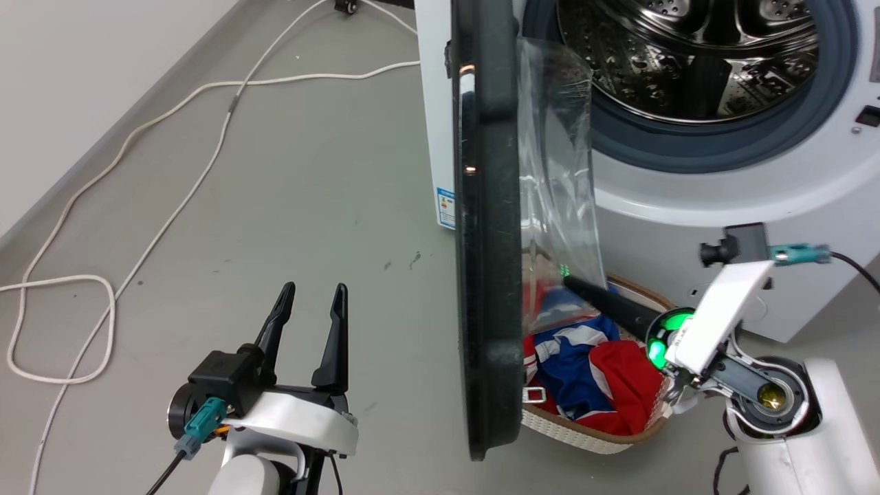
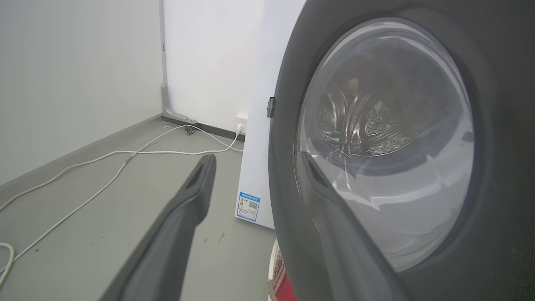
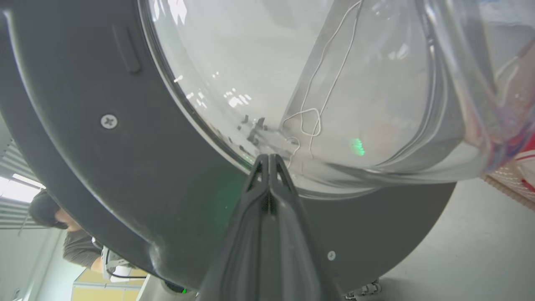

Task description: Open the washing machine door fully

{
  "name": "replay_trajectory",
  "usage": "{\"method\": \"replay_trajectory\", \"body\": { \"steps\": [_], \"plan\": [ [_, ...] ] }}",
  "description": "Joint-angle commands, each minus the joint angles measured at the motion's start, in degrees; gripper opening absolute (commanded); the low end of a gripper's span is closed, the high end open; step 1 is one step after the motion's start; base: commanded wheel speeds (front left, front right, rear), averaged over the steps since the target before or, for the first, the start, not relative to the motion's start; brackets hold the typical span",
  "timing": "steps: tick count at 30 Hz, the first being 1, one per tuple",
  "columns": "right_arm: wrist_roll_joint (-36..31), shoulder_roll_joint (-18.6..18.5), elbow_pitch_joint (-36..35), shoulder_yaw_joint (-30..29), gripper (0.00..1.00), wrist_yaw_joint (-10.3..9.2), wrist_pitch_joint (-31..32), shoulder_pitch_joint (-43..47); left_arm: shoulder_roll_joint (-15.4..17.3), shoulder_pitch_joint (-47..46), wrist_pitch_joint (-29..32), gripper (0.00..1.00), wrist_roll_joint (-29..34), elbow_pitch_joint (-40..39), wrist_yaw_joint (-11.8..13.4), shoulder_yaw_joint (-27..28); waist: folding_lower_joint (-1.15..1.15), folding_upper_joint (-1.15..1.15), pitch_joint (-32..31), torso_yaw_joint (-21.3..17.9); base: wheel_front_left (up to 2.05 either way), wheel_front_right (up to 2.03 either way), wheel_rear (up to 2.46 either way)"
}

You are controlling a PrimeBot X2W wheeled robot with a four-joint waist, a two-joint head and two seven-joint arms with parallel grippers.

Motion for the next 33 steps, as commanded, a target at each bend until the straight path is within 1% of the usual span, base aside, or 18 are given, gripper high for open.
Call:
{"method": "replay_trajectory", "body": {
  "steps": [1,8,11,12,13,16,21,22,23,24,25,26,27,28,33],
  "plan": [
    [-1.71,0.08,-0.83,-0.78,0.0,0.15,-2.94,1.27,-0.05,0.53,-0.15,1.0,0.41,0.2,0.04,0.18,0.0,0.0,-0.45,-0.87,0.0,0.0,0.0],
    [-11.19,0.0,-4.63,-4.13,0.0,0.15,-17.58,5.13,-0.01,0.93,-0.15,1.0,1.24,0.94,-0.29,1.47,0.0,0.0,-1.54,-4.23,0.0,0.0,0.0],
    [-16.15,-0.85,-6.5,-4.78,0.0,0.15,-23.19,7.14,0.18,1.1,-0.15,1.0,1.52,1.11,-0.54,2.12,0.0,0.0,-1.93,-5.76,0.0,0.0,0.0],
    [-17.37,-0.8,-7.03,-4.97,0.0,0.15,-24.77,8.0,0.22,1.2,-0.15,1.0,1.7,1.16,-0.6,2.3,0.0,0.0,-2.03,-6.23,0.0,0.0,0.0],
    [-17.37,-0.8,-7.03,-4.97,0.0,0.15,-24.77,8.0,0.22,1.2,-0.15,1.0,1.7,1.16,-0.6,2.3,0.0,0.0,-2.03,-6.23,0.0,0.0,0.0],
    [-22.41,-1.83,-8.93,-5.79,0.0,0.15,-30.07,9.99,0.49,1.36,-0.15,1.0,1.87,1.28,-0.65,2.9,0.0,0.0,-2.48,-7.65,0.0,0.0,0.0],
    [-30.21,-2.35,-11.57,-7.37,0.0,0.14,-37.39,13.84,0.77,1.85,-0.15,1.0,2.24,1.56,-0.74,3.71,0.0,0.0,-3.37,-9.83,0.0,0.0,0.0],
    [-31.74,-2.22,-12.18,-7.79,0.04,0.14,-38.74,14.62,0.76,1.88,-0.15,1.0,2.3,1.63,-0.77,3.74,0.0,0.0,-3.56,-10.18,0.0,0.0,0.0],
    [-33.28,-1.95,-12.92,-8.09,0.19,0.15,-40.04,15.39,0.92,2.0,-0.15,1.0,2.32,1.71,-0.81,3.95,0.0,0.0,-3.74,-10.65,0.0,0.0,0.0],
    [-34.72,-1.8,-13.49,-8.4,0.44,0.14,-40.96,16.2,1.06,2.12,-0.15,1.0,2.32,1.77,-0.83,4.04,0.0,0.0,-3.88,-11.02,0.0,0.0,0.0],
    [-36.29,-1.7,-14.34,-8.83,0.8,0.14,-42.1,16.83,1.18,2.31,-0.15,1.0,2.23,1.85,-0.88,4.16,0.0,0.0,-4.03,-11.49,0.0,0.0,0.0],
    [-39.75,-1.56,-15.81,-9.74,1.0,0.14,-43.97,18.22,1.4,2.46,-0.15,1.0,2.32,1.94,-1.01,4.18,0.0,0.0,-4.23,-12.23,0.0,0.0,0.0],
    [-41.29,-1.35,-16.51,-10.15,1.0,0.14,-44.79,18.98,1.62,2.48,-0.15,1.0,2.43,1.97,-1.05,4.25,0.0,0.0,-4.36,-12.66,0.0,0.0,0.0],
    [-41.29,-1.35,-16.51,-10.15,1.0,0.14,-44.79,18.98,1.62,2.48,-0.15,1.0,2.43,1.97,-1.05,4.25,0.0,0.0,-4.36,-12.66,0.0,0.0,0.0],
    [-49.76,-0.79,-19.64,-12.45,1.0,0.14,-47.9,21.46,2.78,2.78,-0.15,1.0,2.66,2.44,-1.21,4.07,0.0,0.0,-4.67,-14.74,0.0,0.0,0.0]
  ]
}}
